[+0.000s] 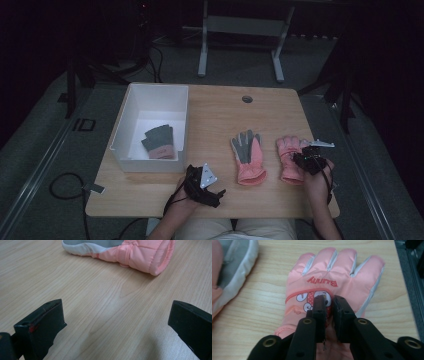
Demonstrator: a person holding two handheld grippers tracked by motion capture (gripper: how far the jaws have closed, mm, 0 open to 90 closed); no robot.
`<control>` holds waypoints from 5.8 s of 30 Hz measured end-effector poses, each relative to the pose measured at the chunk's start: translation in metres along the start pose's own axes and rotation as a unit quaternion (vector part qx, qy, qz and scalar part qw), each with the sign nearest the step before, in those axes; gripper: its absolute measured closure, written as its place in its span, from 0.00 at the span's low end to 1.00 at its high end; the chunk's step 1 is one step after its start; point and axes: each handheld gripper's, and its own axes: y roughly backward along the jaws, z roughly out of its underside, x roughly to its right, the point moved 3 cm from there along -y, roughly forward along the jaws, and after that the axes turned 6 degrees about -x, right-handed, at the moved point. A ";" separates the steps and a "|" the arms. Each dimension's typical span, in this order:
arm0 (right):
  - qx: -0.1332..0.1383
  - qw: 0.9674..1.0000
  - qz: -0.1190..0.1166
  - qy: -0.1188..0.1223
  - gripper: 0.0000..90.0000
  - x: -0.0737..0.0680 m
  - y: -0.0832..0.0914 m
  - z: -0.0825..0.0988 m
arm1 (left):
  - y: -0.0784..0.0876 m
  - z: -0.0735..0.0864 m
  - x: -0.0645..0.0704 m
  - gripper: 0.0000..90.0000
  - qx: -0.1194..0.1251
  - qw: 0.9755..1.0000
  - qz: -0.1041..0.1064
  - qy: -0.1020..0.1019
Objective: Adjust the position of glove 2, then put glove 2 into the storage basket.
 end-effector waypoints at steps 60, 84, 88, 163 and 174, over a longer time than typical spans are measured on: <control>0.071 0.992 -0.043 0.095 0.98 -0.037 0.078 -0.052 | 0.000 0.000 -0.001 0.00 -0.002 1.000 -0.003 0.004; 0.055 0.989 -0.076 0.118 0.98 -0.143 0.070 -0.051 | 0.002 0.001 -0.001 0.00 0.000 1.000 -0.006 0.003; 0.038 0.990 -0.067 0.119 0.98 -0.146 0.056 -0.043 | 0.003 0.001 -0.002 0.00 0.002 1.000 -0.006 0.004; 0.083 0.964 -0.209 0.144 0.68 -0.054 0.059 -0.029 | -0.020 -0.118 -0.030 0.07 0.016 0.993 0.112 0.014; 0.075 0.965 -0.201 0.152 0.65 -0.093 0.028 -0.056 | -0.032 -0.129 -0.043 0.17 -0.008 0.996 0.084 0.029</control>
